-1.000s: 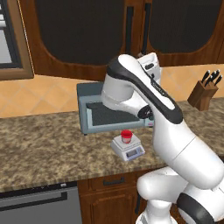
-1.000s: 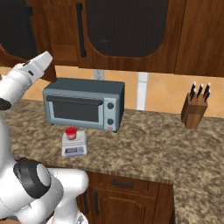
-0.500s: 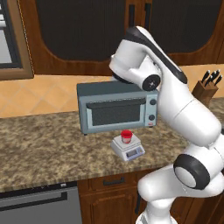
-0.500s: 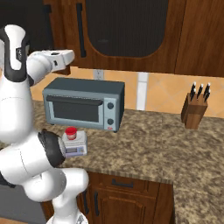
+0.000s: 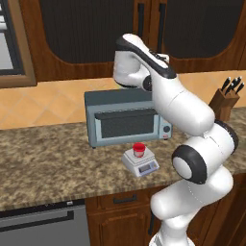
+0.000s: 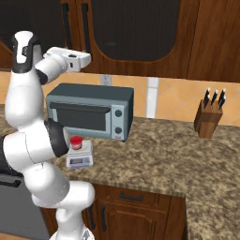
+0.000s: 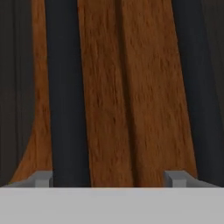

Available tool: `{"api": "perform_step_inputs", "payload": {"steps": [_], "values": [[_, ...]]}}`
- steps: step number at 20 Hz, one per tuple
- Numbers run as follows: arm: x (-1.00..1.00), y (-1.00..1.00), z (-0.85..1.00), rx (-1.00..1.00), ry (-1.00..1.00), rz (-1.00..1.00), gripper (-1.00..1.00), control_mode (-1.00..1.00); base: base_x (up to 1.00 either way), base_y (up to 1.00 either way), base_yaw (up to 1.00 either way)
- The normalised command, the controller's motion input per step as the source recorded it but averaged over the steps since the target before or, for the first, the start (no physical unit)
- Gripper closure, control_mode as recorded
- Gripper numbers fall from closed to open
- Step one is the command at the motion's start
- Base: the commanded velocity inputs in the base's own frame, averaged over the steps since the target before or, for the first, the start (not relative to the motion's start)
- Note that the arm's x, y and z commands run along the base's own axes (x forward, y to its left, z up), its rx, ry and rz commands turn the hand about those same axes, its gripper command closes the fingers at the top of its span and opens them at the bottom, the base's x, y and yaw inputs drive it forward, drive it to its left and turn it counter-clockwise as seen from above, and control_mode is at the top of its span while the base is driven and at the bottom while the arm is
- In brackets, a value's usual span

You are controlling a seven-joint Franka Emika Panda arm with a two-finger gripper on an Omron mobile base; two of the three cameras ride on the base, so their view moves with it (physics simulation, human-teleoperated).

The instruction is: Pick the jam and place it on the digital scale for weighing, and close the cabinet.

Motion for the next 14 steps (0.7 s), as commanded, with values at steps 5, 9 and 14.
{"api": "perform_step_inputs", "payload": {"steps": [5,9,14], "values": [[1.0,-0.11,-0.13,0.18,0.01,-0.32,-1.0,-1.0,0.0,0.0,0.0],[1.0,-0.7,-0.01,0.3,0.0,0.01,-1.0,-1.0,0.0,0.0,0.0],[1.0,-0.95,-0.05,0.33,0.0,0.37,-1.0,-1.0,0.0,0.0,0.0]]}}
